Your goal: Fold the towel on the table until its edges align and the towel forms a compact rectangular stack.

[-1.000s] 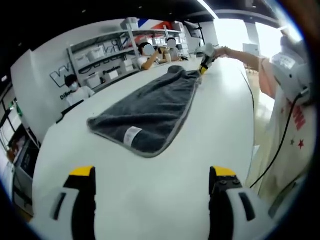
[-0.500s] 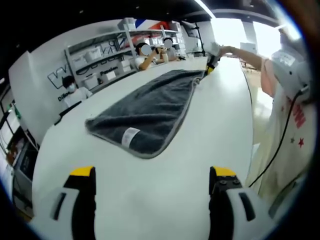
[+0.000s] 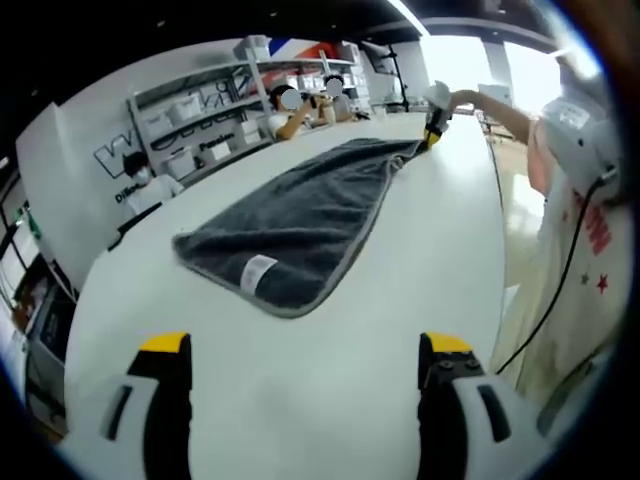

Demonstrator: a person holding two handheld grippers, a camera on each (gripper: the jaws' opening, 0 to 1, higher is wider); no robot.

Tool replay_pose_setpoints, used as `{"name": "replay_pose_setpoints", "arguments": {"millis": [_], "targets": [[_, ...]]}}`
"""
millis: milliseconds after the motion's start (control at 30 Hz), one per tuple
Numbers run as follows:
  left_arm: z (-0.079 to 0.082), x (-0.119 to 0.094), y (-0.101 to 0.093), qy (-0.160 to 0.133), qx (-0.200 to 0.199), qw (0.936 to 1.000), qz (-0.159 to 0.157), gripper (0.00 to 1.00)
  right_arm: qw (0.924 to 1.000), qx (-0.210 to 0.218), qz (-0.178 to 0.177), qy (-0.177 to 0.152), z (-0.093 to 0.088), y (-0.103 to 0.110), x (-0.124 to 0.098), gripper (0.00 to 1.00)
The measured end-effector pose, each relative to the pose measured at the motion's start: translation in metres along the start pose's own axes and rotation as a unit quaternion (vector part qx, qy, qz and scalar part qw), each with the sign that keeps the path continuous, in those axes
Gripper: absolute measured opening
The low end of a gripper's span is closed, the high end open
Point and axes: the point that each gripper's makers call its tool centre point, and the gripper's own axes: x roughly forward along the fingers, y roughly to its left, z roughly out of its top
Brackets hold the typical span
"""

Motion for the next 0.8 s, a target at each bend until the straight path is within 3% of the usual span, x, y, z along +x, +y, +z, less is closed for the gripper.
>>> {"name": "replay_pose_setpoints", "arguments": {"millis": [267, 800], "targets": [[0.001, 0.006, -0.003, -0.003, 0.002, 1.0000, -0.008, 0.99, 0.9994, -0.023, 0.020, 0.019, -0.003, 0.031, -0.010, 0.03], [0.000, 0.007, -0.004, -0.003, 0.002, 0.9999, -0.012, 0.99, 0.9983, -0.003, 0.053, 0.025, -0.023, 0.059, -0.019, 0.03]]}}
